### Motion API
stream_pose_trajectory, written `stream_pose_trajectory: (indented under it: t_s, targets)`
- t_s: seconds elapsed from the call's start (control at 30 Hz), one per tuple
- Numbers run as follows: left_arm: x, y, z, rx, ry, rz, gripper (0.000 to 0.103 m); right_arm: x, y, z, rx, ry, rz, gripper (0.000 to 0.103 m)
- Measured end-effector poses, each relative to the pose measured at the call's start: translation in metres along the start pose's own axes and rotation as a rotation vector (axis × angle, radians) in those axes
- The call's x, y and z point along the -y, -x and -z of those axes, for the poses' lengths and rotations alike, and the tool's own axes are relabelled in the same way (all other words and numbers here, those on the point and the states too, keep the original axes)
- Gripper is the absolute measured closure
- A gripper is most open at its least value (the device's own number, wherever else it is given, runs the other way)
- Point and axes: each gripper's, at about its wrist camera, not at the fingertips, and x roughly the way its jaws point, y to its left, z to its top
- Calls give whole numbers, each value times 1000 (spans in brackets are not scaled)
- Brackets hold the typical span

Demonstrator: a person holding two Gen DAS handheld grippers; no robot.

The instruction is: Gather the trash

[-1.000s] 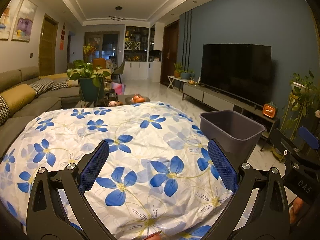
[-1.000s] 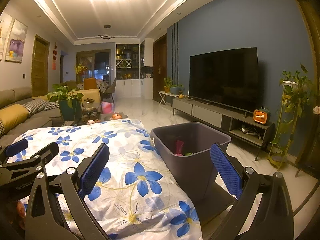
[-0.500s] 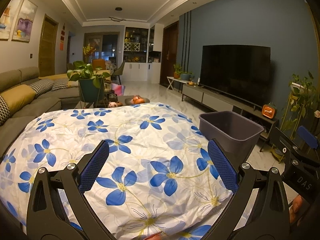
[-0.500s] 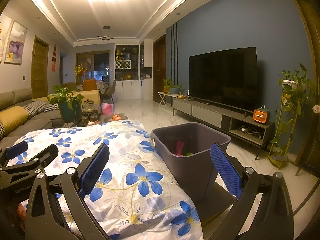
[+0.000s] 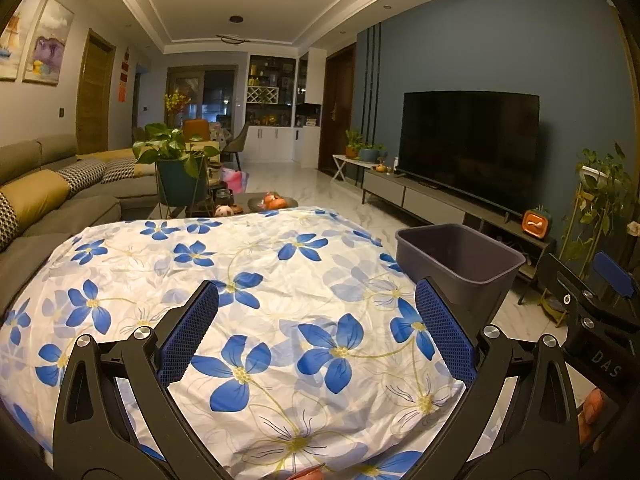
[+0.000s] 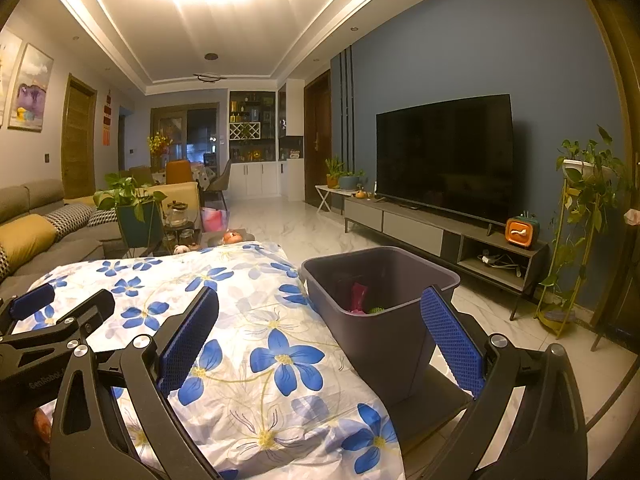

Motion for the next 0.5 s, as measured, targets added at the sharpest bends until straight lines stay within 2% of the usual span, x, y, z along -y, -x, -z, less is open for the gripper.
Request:
stream_pose_trajectory:
  t_s: [0.5]
  targets:
    - [1,-1,-1,3,-3,-3,6,1,0,0,-1,-1,1,6]
